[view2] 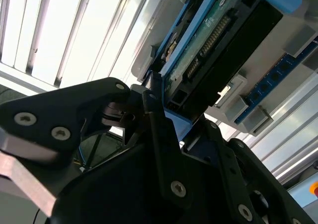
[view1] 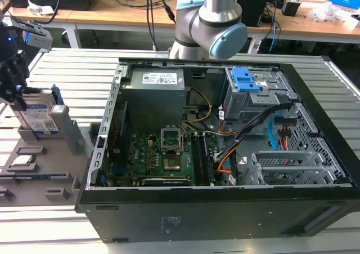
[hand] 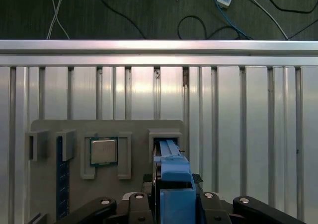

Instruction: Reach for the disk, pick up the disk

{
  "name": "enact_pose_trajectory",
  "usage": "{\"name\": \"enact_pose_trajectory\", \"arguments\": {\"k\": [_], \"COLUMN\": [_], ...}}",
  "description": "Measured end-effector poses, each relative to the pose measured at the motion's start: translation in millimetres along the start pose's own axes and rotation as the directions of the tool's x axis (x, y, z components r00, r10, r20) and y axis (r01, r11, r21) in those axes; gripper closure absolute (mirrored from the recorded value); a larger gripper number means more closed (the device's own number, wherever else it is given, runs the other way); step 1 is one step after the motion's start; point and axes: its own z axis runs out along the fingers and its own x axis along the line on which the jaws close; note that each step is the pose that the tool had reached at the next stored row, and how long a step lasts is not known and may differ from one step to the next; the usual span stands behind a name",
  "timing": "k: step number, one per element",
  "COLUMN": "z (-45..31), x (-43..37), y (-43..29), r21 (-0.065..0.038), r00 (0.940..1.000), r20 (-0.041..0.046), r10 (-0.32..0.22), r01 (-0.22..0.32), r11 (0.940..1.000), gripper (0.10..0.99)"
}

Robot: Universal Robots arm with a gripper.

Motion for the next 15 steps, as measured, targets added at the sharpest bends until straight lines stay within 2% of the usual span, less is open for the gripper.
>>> {"name": "enact_pose_trajectory", "arguments": {"k": [9,15], "z": [-1.3,-11.0], "x": [0.0,0.0], "y": [0.0,0.2], "r21": [0.0,0.0], "r00": [1.0,1.0], "r20": [-0.002,-0.0025], "r10": [0.0,0.0], "r01": [0.0,0.0], "r11": [1.0,1.0], "gripper": [0.718,0.718]}}
